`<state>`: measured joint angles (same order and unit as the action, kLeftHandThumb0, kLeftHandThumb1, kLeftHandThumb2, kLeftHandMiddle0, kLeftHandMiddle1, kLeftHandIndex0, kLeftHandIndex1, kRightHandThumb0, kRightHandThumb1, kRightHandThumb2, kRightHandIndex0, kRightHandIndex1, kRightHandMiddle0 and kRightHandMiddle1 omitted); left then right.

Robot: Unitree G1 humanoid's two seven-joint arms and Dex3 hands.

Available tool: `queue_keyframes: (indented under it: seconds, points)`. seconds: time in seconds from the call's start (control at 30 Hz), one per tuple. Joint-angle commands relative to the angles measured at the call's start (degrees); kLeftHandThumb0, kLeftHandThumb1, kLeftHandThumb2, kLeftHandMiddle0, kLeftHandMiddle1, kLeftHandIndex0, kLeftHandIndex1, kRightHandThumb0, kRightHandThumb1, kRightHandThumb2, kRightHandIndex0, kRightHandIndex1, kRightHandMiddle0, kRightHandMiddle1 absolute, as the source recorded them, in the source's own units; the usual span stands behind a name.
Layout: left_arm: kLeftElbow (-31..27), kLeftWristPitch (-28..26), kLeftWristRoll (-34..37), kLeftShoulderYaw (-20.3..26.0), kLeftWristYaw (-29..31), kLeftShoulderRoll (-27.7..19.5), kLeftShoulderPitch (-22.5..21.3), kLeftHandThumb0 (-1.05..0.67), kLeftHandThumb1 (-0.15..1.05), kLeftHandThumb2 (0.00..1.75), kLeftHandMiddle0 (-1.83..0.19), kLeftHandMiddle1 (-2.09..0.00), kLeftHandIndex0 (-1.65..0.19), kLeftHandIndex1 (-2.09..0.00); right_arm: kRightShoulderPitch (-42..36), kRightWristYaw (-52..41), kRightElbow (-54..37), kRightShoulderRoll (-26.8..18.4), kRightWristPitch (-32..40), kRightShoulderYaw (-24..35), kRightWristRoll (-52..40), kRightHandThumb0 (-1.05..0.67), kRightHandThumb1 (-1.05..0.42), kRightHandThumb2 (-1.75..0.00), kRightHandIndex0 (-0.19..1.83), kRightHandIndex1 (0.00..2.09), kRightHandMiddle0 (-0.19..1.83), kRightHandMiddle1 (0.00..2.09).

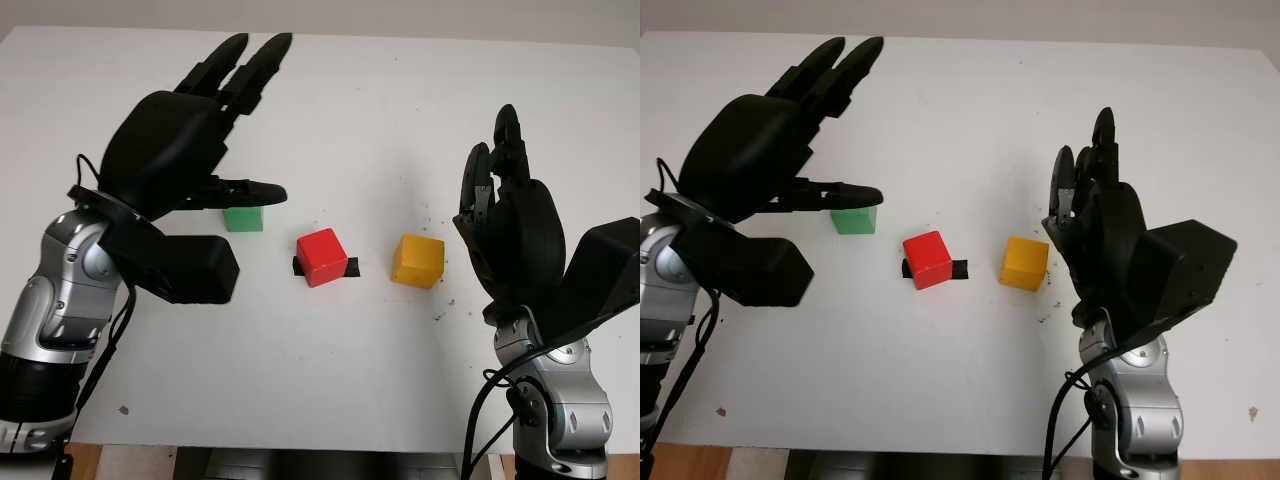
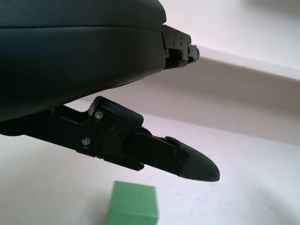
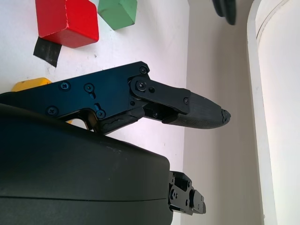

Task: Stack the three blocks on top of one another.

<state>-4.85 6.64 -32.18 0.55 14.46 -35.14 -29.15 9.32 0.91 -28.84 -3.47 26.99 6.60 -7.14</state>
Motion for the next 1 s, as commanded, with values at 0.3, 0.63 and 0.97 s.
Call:
queue_keyframes:
  seconds: [0.3, 0.63, 0.97]
  points:
    - [6.1, -3.5, 14.1, 5.0, -0.5, 2.7, 0.7, -0.8, 1.05, 0.31, 0.03, -0.04, -0.03, -0.03, 0.0, -0.7, -0.7, -1.2, 0.0, 0.8, 0.0, -0.62, -1.05, -0.69, -0.19, 0.0, -0.19, 0.0]
    - [9.7, -4.6, 35.4, 10.7, -1.0, 14.3, 7.4, -0.85, 1.05, 0.56, 0.18, -0.03, 0.19, -0.01, -1.0, -2.1, -1.0, -3.8, 0.4, 2.0, 0.4, -0.59, -1.05, -0.67, -0.19, 0.0, -0.19, 0.0]
    - [8.7, -4.0, 40.4, 12.0, -1.5, 17.0, 12.2, -0.78, 1.05, 0.64, 0.19, -0.01, 0.19, 0.0, -2.7, -3.0, -5.0, -11.8, 7.7, 0.1, 10.7, -0.63, -0.99, -0.08, -0.04, 0.08, 0.02, 0.09]
